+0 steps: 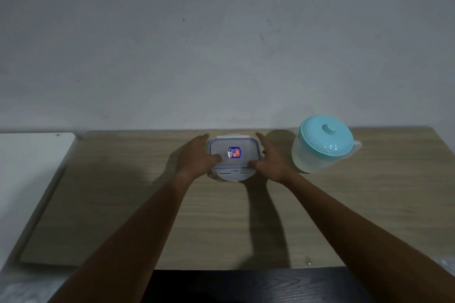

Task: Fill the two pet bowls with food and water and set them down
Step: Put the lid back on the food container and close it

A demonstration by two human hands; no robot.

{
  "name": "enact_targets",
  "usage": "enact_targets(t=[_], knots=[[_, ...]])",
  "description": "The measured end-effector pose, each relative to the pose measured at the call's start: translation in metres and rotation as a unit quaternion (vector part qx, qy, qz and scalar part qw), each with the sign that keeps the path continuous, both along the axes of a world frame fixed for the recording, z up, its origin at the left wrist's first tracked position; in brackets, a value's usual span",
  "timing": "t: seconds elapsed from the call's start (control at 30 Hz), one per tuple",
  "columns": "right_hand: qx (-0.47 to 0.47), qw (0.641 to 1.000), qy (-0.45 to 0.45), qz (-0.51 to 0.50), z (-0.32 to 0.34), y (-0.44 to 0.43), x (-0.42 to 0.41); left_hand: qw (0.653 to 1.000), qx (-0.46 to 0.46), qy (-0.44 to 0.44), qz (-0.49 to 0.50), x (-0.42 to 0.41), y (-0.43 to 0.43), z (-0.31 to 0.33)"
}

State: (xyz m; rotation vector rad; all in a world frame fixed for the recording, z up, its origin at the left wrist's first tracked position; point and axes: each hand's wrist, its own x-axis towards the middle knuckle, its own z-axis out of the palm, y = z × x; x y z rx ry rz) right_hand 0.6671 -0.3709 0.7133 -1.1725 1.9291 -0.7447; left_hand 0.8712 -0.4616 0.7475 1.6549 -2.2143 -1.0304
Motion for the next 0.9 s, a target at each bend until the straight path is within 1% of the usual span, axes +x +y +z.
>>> enact_targets(t=[0.03,0.1,0.13,0.17,0.23,0.27,0.43,0.63,0.7,0.73,0.8,0.83,0.9], knots=[[0.025,0.997,0.035,0.071,0.004,-0.007,-0.004,0.998,0.005,-0.019,-0.062,-0.002,-0.005,0.003],[0.065,0.97,0.131,0.194,0.009,-0.021,-0.007,0.986,0.038,-0.06,-0.154,-0.008,-0.013,0.005],[0.078,0.957,0.165,0.228,0.011,-0.028,-0.007,0.98,0.057,-0.079,-0.174,-0.012,-0.014,0.006],[0.087,0.948,0.187,0.241,0.01,-0.034,-0.007,0.976,0.058,-0.103,-0.184,-0.014,-0.015,0.006],[0.082,0.942,0.214,0.244,0.005,-0.042,-0.007,0.967,0.01,-0.161,-0.196,-0.018,-0.017,0.003],[0.072,0.941,0.224,0.243,0.001,-0.044,-0.007,0.964,-0.015,-0.173,-0.199,-0.019,-0.018,0.0],[0.015,0.949,0.214,0.232,-0.009,-0.044,-0.009,0.968,-0.06,-0.159,-0.186,-0.021,-0.019,-0.007],[0.0,0.951,0.21,0.225,-0.012,-0.044,-0.006,0.969,-0.057,-0.157,-0.184,-0.022,-0.019,-0.012],[-0.006,0.958,0.192,0.213,-0.017,-0.038,-0.007,0.975,-0.048,-0.131,-0.172,-0.016,-0.016,-0.019],[-0.012,0.965,0.177,0.195,-0.019,-0.031,-0.006,0.982,-0.042,-0.098,-0.154,-0.012,-0.012,-0.024],[-0.047,0.985,0.122,0.115,-0.022,-0.012,0.0,0.996,-0.033,0.004,-0.083,-0.002,0.004,-0.032],[-0.069,0.993,0.076,0.062,-0.026,0.0,0.004,0.997,-0.036,0.051,-0.043,0.002,0.013,-0.035],[-0.117,0.993,-0.013,-0.026,-0.033,0.019,0.016,0.992,-0.035,0.122,0.026,0.006,0.032,-0.038]])
